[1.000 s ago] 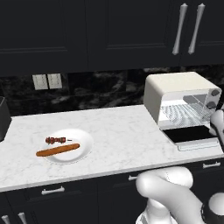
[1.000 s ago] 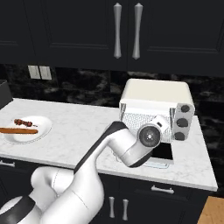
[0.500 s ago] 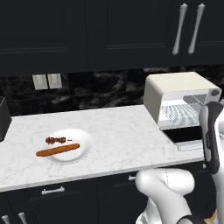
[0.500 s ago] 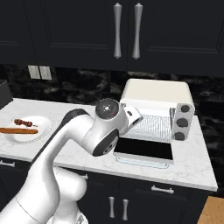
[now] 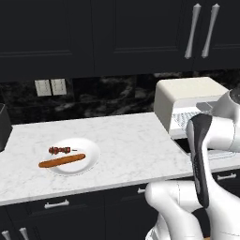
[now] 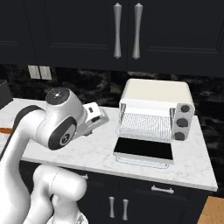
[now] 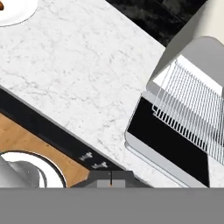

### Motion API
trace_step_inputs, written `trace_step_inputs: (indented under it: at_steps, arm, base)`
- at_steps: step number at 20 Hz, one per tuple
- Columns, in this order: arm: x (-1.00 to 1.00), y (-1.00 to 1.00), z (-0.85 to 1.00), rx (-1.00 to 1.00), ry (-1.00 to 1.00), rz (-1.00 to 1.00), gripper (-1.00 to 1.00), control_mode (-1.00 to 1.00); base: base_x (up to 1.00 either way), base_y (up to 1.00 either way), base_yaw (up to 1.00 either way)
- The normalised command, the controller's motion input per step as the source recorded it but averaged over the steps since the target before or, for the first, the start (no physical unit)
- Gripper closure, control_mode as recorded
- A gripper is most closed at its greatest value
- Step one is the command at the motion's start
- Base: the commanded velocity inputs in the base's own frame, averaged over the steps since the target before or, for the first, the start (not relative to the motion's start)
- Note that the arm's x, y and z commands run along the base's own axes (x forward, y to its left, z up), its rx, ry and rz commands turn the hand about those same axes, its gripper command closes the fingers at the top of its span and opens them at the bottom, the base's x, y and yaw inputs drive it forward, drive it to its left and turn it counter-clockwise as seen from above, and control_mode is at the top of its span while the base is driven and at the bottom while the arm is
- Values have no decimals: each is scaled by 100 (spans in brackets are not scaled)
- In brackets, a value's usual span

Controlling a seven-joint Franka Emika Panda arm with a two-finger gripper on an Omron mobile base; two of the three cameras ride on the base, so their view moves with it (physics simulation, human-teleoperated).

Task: Pick up the kebab skewer and baguette bread, and place them inside the toaster oven. Close the toaster oven door and start by setting the timer.

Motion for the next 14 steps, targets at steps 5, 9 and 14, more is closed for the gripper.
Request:
trace_step_inputs:
  at_steps: [5,9,14]
  arm:
    - [-10,100,30,10,7,-1,-100,-100]
    - [0,100,23,2,7,2,-100,-100]
    - [-3,100,2,0,9,14,-100,-100]
  base:
    - [0,0,0]
    - [0,0,0]
    - [0,0,0]
